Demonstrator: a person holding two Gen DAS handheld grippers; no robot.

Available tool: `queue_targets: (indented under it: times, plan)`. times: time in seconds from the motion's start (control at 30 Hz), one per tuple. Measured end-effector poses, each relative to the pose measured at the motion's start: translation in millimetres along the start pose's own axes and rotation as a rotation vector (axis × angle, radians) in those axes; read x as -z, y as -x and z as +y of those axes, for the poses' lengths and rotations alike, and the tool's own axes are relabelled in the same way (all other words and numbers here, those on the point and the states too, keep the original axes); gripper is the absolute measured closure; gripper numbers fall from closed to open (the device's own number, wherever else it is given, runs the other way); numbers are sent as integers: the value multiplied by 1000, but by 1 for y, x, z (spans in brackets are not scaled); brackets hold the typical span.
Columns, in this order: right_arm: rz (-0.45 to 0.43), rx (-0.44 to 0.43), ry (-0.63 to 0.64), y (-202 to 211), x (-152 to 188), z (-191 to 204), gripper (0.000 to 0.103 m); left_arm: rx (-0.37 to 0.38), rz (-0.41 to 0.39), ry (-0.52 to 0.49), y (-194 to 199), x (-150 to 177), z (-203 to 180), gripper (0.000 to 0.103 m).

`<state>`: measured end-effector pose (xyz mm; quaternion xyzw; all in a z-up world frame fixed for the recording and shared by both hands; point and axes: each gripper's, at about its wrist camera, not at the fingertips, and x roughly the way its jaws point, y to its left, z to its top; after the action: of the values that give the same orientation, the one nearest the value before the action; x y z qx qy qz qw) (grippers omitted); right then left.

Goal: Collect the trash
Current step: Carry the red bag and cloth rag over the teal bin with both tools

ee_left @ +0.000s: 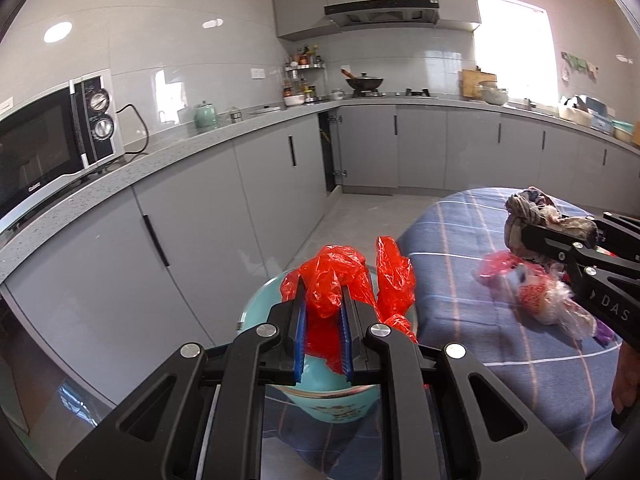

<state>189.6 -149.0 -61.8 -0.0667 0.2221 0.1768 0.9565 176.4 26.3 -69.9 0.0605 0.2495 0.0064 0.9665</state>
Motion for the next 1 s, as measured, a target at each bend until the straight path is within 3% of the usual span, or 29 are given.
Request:
queue_targets:
  times: [0.27, 1.0]
  plan:
    - [-3, -42, 14, -20, -7, 13, 80, -72, -16, 23, -5, -3, 17, 88]
    - [43, -117, 39, -80, -11, 37, 80, -149, 21, 80, -35, -3, 52, 86]
